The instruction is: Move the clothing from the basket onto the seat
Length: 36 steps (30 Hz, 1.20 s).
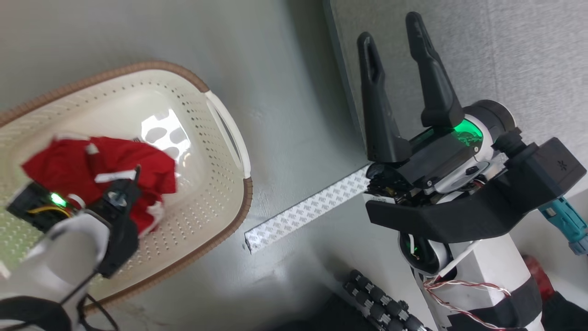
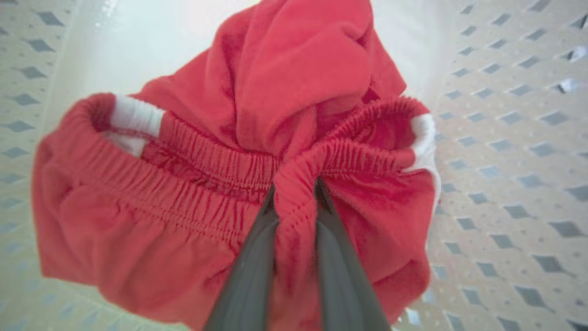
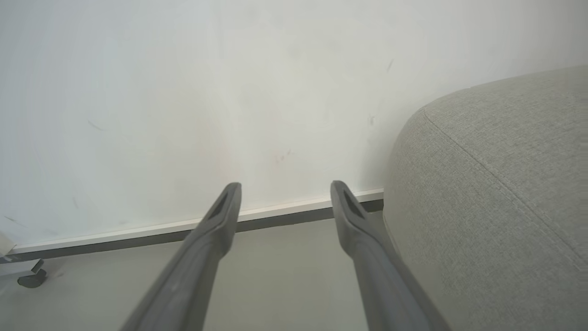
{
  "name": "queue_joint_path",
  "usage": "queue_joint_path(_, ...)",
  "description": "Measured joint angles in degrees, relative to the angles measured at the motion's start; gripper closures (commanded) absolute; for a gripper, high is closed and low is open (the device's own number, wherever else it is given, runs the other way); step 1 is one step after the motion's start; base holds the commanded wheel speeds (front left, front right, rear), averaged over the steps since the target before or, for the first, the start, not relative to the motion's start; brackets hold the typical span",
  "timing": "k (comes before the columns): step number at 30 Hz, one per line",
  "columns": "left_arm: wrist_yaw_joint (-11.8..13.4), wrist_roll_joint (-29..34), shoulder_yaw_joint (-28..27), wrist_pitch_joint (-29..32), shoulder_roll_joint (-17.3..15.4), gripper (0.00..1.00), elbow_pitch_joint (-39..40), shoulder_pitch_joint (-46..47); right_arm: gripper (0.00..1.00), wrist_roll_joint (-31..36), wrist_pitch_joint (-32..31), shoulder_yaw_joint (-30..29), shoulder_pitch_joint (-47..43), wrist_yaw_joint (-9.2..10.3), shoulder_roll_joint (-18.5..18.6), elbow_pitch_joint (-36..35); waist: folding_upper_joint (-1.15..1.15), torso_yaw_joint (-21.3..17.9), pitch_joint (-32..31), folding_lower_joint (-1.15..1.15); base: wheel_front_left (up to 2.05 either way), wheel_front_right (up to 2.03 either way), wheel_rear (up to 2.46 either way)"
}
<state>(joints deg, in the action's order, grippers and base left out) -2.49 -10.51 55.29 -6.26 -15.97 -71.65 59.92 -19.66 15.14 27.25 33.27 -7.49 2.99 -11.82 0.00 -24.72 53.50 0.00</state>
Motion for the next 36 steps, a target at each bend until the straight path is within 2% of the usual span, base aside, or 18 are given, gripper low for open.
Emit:
queue_joint_path(12,2.7,-3.8,-2.5,-7.1,2.2,1.0,1.6,-5.0,0.0,2.3,0.0,-1.1,-2.6,0.0,0.0,2.9,0.0,2.5,-6.7,0.0,0.0,0.0,0.0)
queue_joint_path(18,4.8,-6.9,-5.3,-8.5,3.1,1.0,5.8,-9.3,0.0,2.9,0.0,-1.6,-5.1,0.0,1.7,5.1,0.0,4.3,-11.8,-0.01,0.0,0.0,0.0)
queue_joint_path(21,6.7,-8.7,-8.3,-8.6,2.8,1.0,12.0,-11.9,0.0,3.0,0.0,-1.9,-7.2,0.0,2.6,5.9,0.0,5.4,-14.8,-0.01,0.0,0.0,0.0)
queue_joint_path(23,8.4,-9.1,-10.6,-8.7,1.9,1.0,18.8,-15.7,0.0,2.9,0.0,-1.7,-8.8,0.0,3.6,7.1,-0.01,6.5,-18.0,-0.01,0.0,0.0,0.0)
queue_joint_path(27,10.0,-8.8,-12.9,-8.7,0.0,1.0,26.2,-21.5,0.0,2.5,0.0,-1.5,-10.9,0.0,4.4,8.4,-0.01,8.0,-22.2,-0.01,0.0,0.0,0.0)
queue_joint_path(36,12.7,-6.4,-18.2,-8.7,-1.8,1.0,41.1,-31.3,0.0,1.6,0.0,-1.5,-15.4,0.0,6.2,10.2,-0.01,11.0,-31.4,-0.02,0.0,0.0,0.0)
